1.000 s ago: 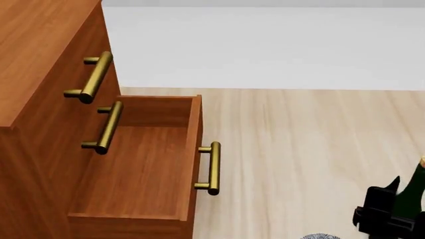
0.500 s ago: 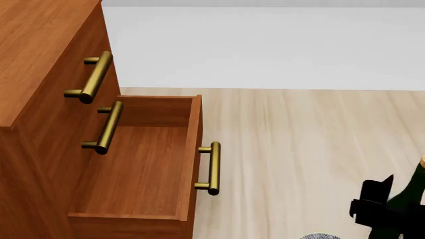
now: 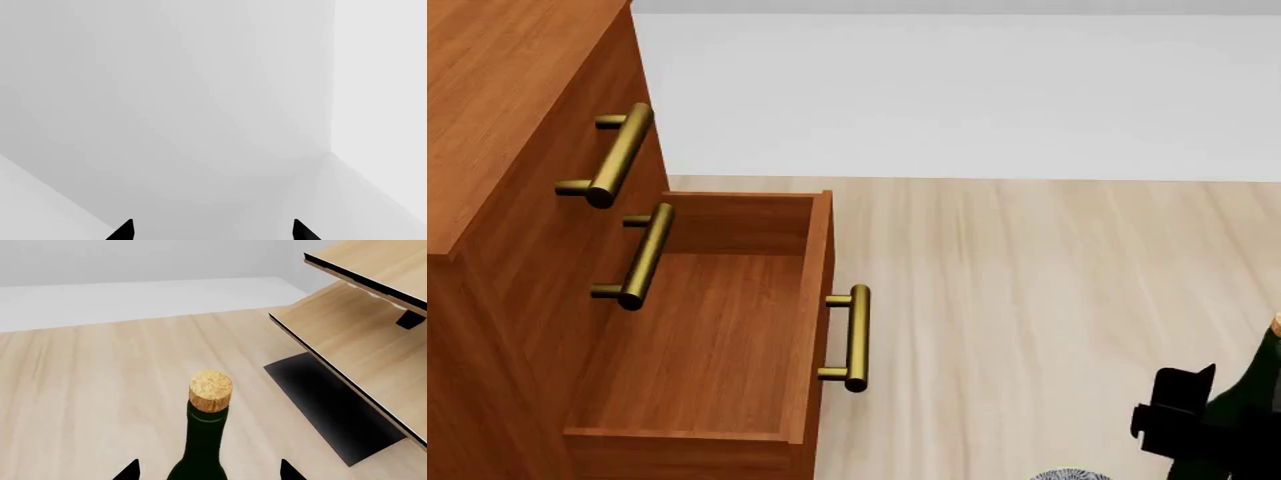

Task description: Put the wine bottle in the bottom drawer of the cabinet.

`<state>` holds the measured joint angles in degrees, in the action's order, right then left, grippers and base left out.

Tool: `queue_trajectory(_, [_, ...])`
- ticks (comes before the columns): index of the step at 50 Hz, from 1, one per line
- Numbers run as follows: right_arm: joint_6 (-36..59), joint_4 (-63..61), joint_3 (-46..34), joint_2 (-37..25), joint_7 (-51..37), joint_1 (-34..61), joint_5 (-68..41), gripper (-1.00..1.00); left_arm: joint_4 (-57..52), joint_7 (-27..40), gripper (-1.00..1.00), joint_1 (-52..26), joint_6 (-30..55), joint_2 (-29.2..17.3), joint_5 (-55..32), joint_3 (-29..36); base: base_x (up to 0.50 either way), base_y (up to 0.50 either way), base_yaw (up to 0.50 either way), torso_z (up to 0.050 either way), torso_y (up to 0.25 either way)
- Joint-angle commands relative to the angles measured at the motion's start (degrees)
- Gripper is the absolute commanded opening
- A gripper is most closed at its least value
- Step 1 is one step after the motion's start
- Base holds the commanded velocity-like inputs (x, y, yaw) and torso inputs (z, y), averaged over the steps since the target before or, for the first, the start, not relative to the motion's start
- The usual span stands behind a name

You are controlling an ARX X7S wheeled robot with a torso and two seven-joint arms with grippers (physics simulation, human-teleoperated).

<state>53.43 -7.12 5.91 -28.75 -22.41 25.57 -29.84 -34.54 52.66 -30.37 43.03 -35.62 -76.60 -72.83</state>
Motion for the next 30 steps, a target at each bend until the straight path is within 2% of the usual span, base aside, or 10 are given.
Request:
queue_trajectory(1, [-2.3,5.2,-2.1,0.8,1.0,2.1,1.5,1.0,-0.1,0.0,1.0,0.1,0.0,-0.1,-0.1,0.1,0.0,0.0,0.0,0.0,0.0])
queue_trajectory(30, [-5.7,15.8,-3.9,1.9,2.5,7.0,3.3,1.0,-0.3,-0.7,1.0,0.3,-0.5,0.0,0.3,0.7,0.0,0.0,0.0,0.0,0.0])
